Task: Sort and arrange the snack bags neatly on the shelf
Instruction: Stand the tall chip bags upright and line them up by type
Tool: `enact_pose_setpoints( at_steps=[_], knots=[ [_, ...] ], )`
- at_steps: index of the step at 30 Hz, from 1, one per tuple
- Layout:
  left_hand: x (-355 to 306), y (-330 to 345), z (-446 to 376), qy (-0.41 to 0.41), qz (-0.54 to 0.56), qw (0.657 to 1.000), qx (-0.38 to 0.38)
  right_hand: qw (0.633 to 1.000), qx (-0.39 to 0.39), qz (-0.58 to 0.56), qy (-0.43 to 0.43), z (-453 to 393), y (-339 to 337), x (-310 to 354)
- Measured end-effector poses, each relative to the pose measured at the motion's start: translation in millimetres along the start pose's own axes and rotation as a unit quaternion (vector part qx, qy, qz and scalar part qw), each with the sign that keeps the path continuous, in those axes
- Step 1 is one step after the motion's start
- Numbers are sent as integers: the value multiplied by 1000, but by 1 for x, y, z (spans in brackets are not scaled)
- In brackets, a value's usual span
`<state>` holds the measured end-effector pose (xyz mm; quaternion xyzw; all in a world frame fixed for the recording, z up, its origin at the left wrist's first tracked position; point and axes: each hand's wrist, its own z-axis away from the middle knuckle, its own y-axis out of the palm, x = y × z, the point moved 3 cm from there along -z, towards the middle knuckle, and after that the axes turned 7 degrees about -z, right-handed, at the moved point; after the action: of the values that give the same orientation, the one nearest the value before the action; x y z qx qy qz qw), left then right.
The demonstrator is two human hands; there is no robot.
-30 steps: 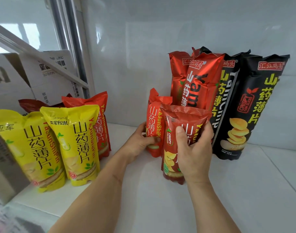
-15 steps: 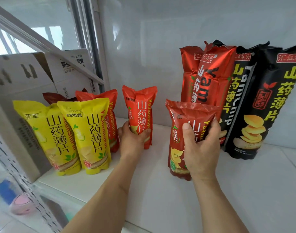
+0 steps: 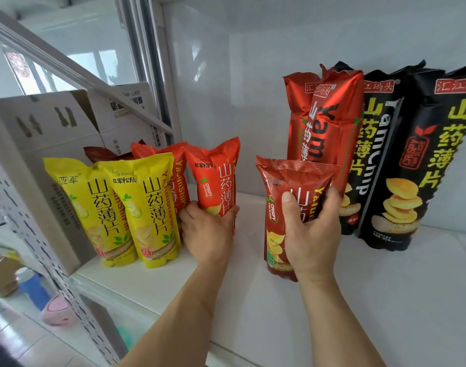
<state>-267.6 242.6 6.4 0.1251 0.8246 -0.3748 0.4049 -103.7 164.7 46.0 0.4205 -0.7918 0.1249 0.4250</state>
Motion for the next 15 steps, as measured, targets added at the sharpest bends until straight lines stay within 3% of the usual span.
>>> enact_pose_setpoints(
  at_steps=[6,15],
  knots=[
    [1,-3,6,5,-5,998,-67,1000,2,-9,5,0,-1,-1],
    [5,-9,19,-3,-15,1000,-16,999,7,-32,28,3,-1,1]
  ],
)
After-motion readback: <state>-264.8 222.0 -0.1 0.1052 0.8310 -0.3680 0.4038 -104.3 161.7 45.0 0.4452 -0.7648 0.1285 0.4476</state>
